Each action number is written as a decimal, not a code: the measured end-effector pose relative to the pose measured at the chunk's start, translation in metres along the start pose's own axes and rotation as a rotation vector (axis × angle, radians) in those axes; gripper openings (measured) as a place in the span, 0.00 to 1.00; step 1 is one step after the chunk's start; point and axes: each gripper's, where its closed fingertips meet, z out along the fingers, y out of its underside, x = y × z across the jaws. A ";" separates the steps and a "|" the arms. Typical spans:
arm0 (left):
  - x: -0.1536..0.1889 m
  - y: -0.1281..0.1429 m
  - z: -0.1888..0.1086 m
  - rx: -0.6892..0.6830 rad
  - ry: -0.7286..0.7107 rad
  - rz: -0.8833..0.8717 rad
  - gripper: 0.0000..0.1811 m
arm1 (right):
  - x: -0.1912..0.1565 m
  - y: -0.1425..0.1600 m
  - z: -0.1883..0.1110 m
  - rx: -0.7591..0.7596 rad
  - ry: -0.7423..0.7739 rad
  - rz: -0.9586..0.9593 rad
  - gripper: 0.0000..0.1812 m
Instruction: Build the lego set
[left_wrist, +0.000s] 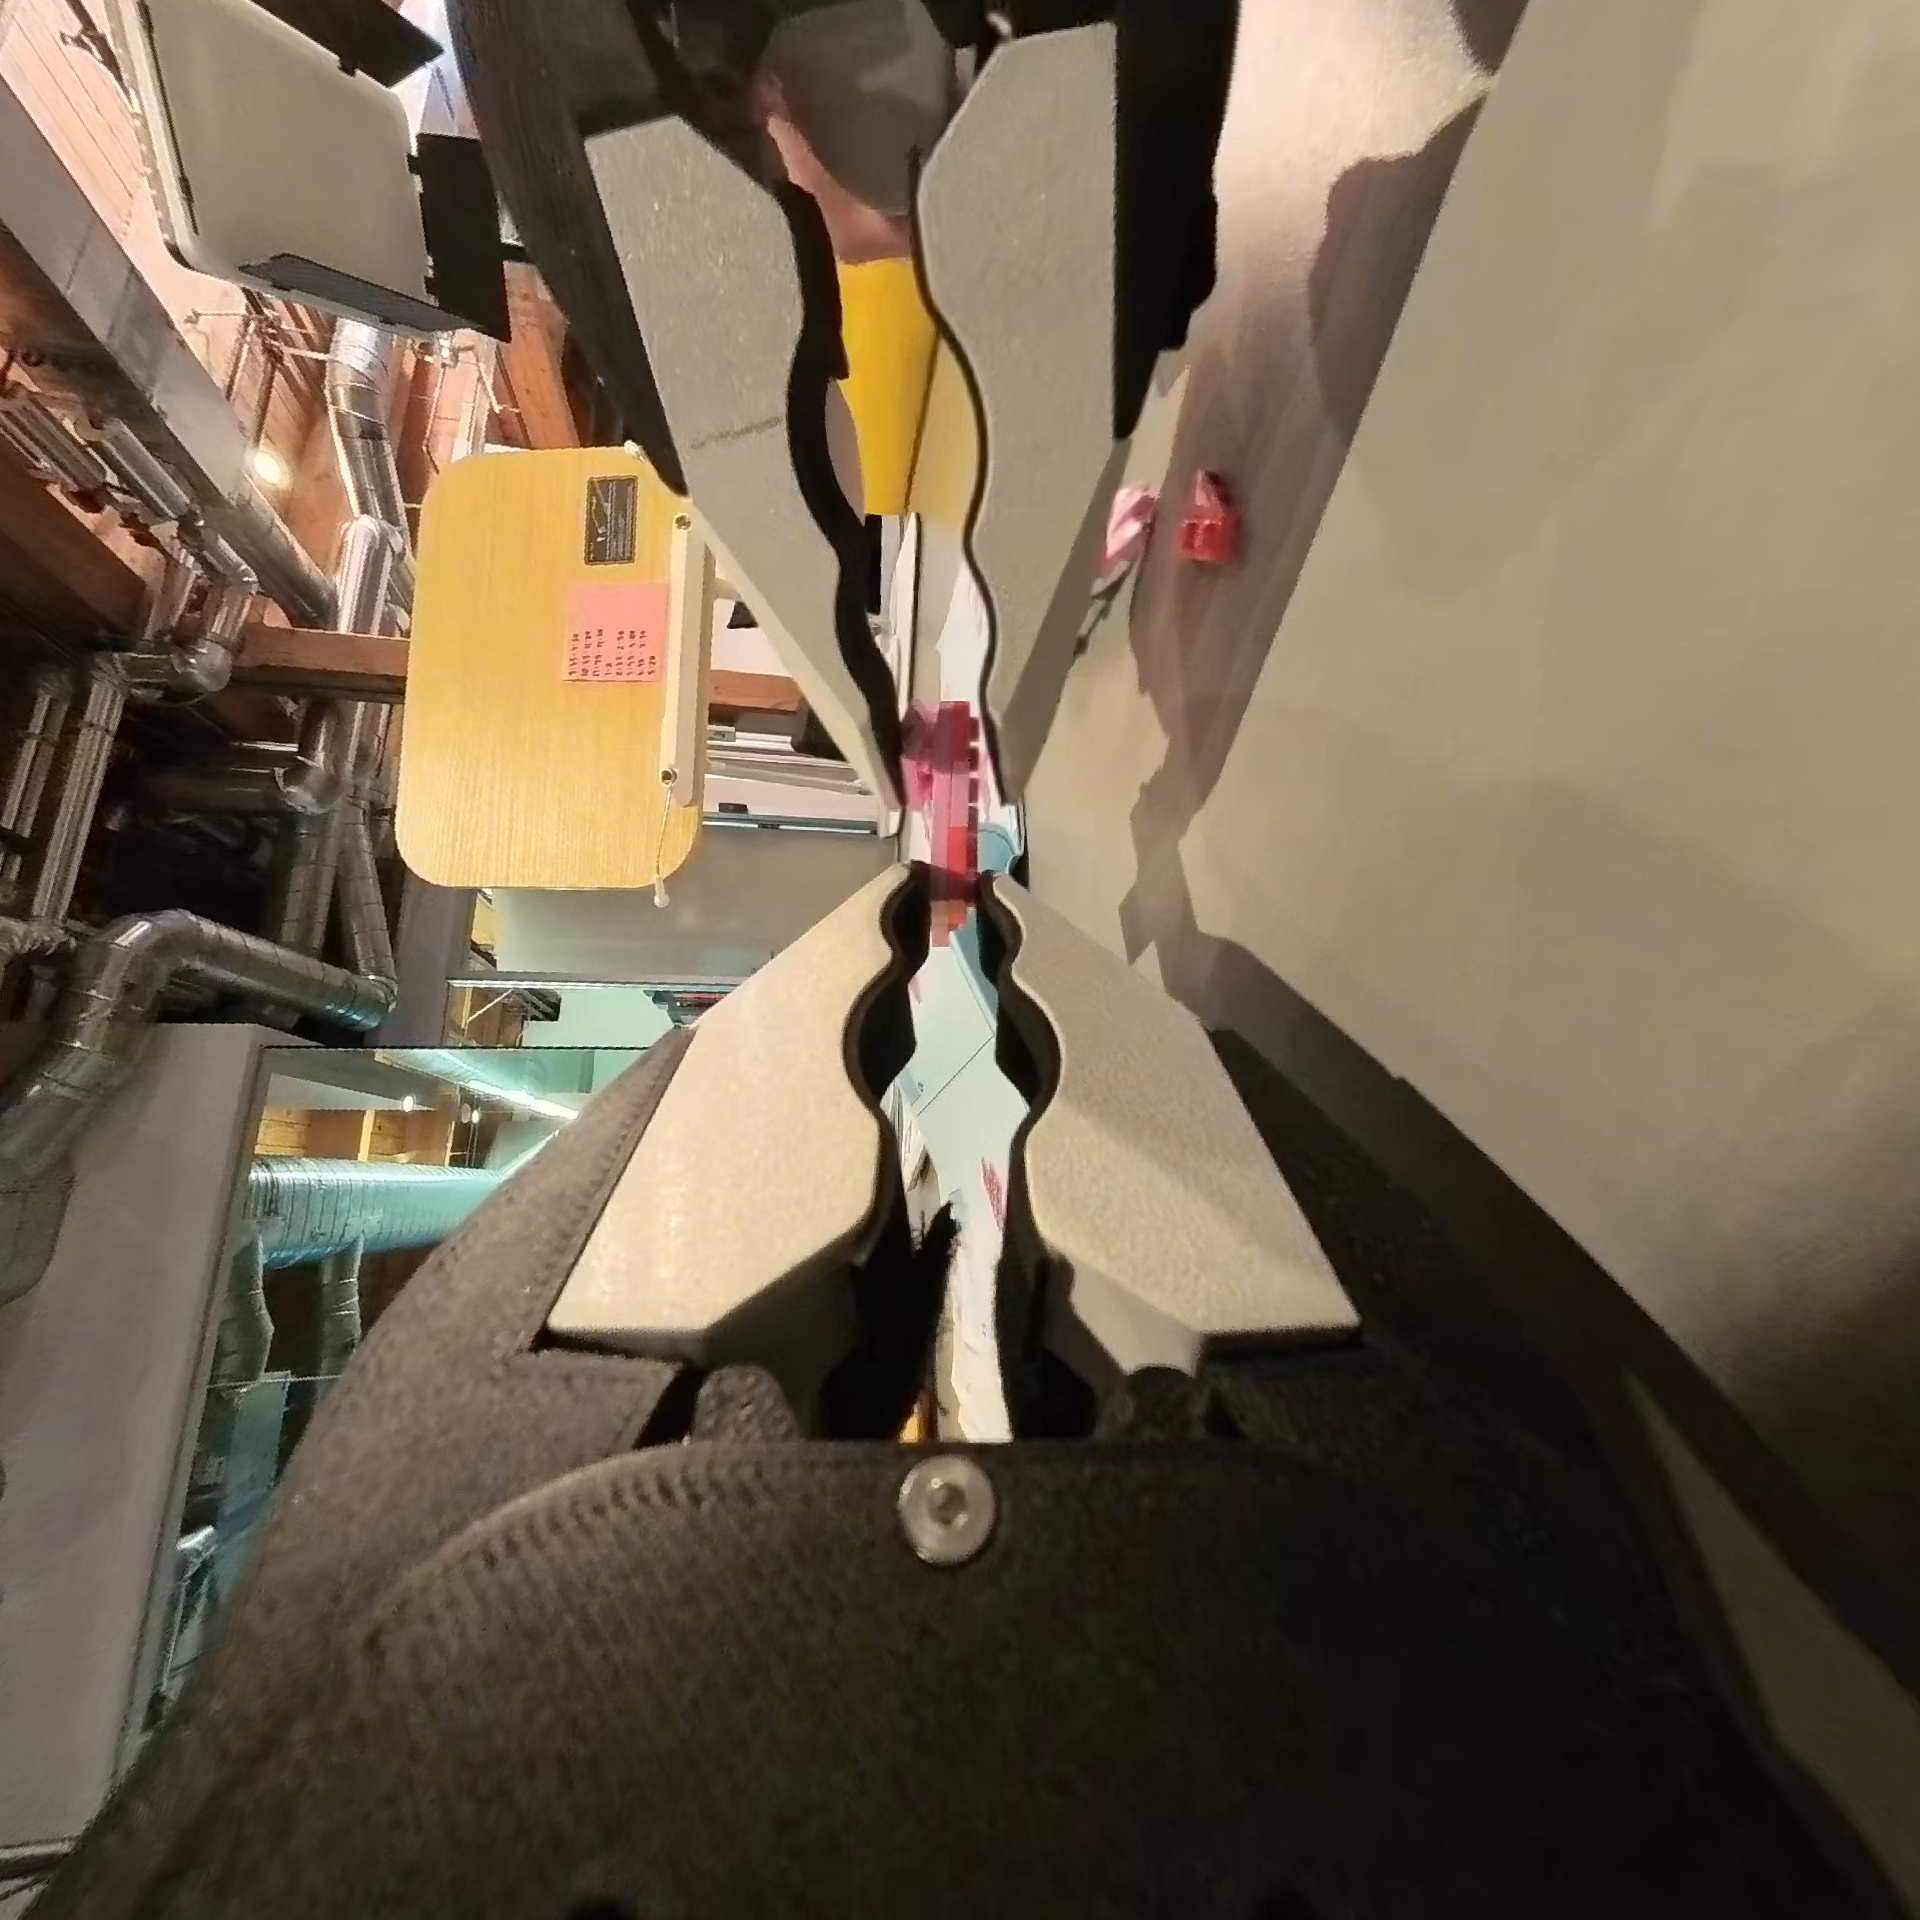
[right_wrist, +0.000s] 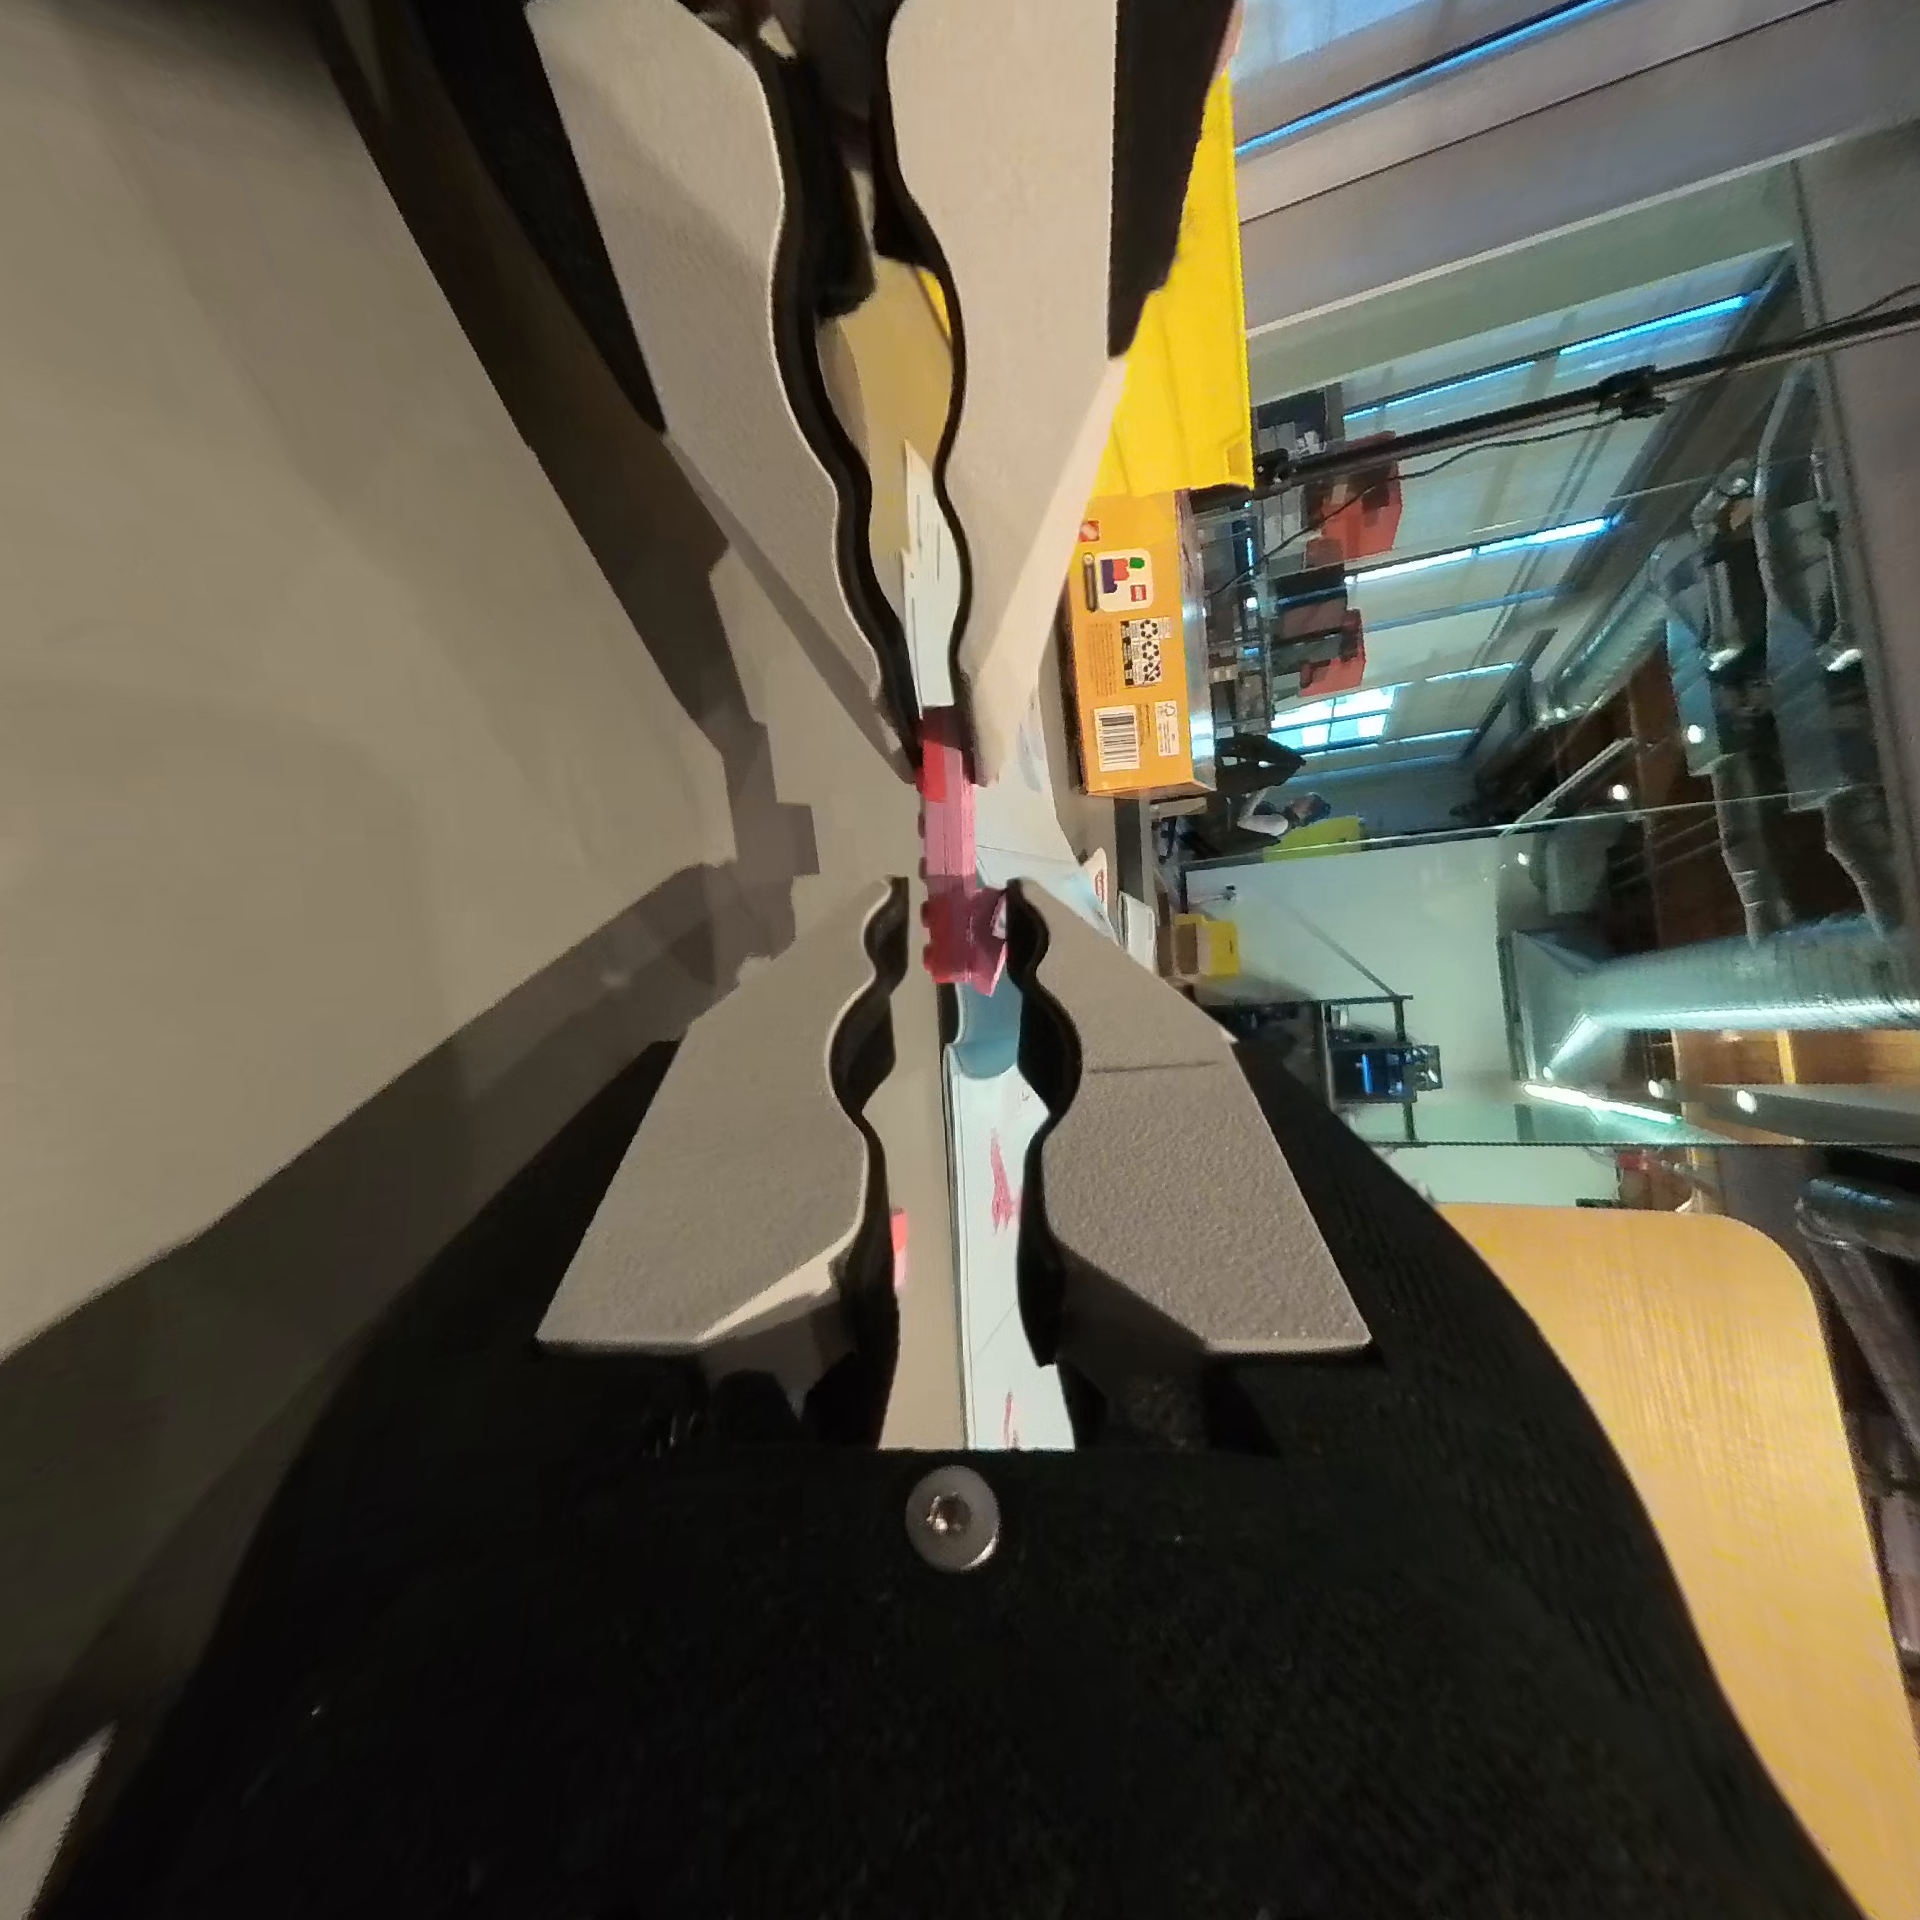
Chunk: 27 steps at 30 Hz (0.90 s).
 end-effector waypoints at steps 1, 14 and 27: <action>0.001 0.000 0.000 0.001 0.004 0.000 0.04 | 0.000 0.001 0.000 -0.004 -0.001 0.002 0.08; 0.015 -0.005 -0.003 0.034 0.196 -0.217 0.05 | -0.020 0.003 -0.001 0.066 -0.275 0.285 0.08; 0.028 -0.013 -0.008 0.086 0.356 -0.374 0.04 | -0.036 -0.001 -0.012 0.147 -0.503 0.436 0.08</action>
